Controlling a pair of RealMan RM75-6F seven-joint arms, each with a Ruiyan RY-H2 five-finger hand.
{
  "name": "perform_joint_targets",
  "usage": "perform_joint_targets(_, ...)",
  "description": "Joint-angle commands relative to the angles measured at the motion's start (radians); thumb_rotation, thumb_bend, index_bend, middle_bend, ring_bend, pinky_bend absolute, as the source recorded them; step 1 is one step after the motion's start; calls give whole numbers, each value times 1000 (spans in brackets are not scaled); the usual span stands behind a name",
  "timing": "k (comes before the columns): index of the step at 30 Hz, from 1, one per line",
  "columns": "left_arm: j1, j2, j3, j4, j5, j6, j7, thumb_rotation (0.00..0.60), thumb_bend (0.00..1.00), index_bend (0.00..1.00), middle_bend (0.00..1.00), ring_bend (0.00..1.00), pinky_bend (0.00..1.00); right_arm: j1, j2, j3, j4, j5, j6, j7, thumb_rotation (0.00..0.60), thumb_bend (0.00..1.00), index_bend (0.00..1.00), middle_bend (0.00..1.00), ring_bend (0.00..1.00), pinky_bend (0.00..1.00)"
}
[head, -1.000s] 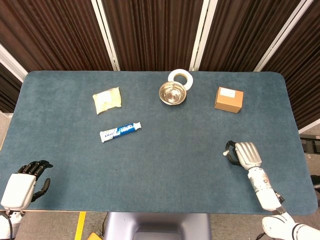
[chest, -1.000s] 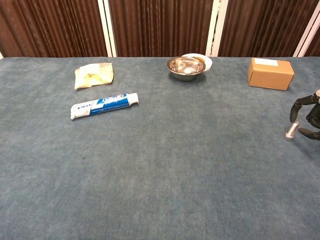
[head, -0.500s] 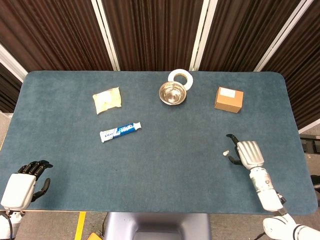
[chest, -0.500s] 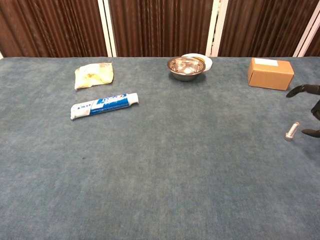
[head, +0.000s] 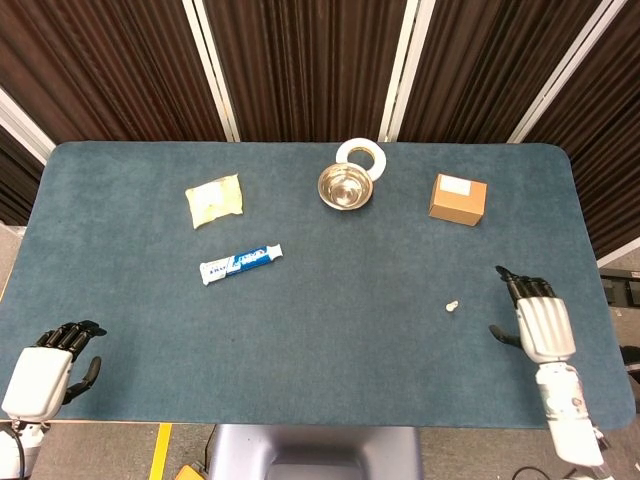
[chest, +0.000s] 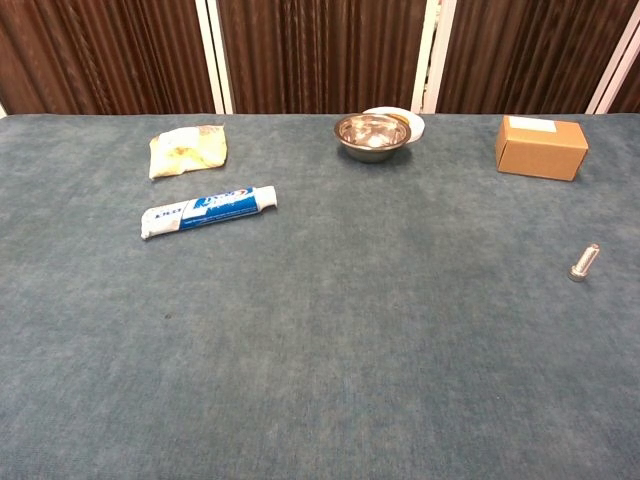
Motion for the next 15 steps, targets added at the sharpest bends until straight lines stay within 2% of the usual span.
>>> perform_joint_targets(1, 1, 1, 0, 2, 1, 2, -1, 600, 451, 353, 301, 293, 421, -52, 29, -17, -31, -24, 68, -4, 600, 205, 216, 155, 40, 18)
perform_joint_targets(5, 3, 3, 0, 1, 4, 8, 2, 600, 450, 352, 300, 293, 421, -81, 47, -24, -60, -41, 100, 4, 600, 205, 182, 9, 1, 0)
perform_joint_targets(10, 4, 3, -4, -2, 6, 16, 6, 600, 451, 354, 300, 293, 421, -83, 68, -39, -89, -34, 56, -21, 600, 205, 150, 0, 0, 0)
perform_joint_targets(15, 3, 1, -4, -1, 8, 14, 13, 600, 452, 353, 300, 294, 421, -83, 76, -33, -99, -28, 39, -13, 600, 205, 145, 0, 0, 0)
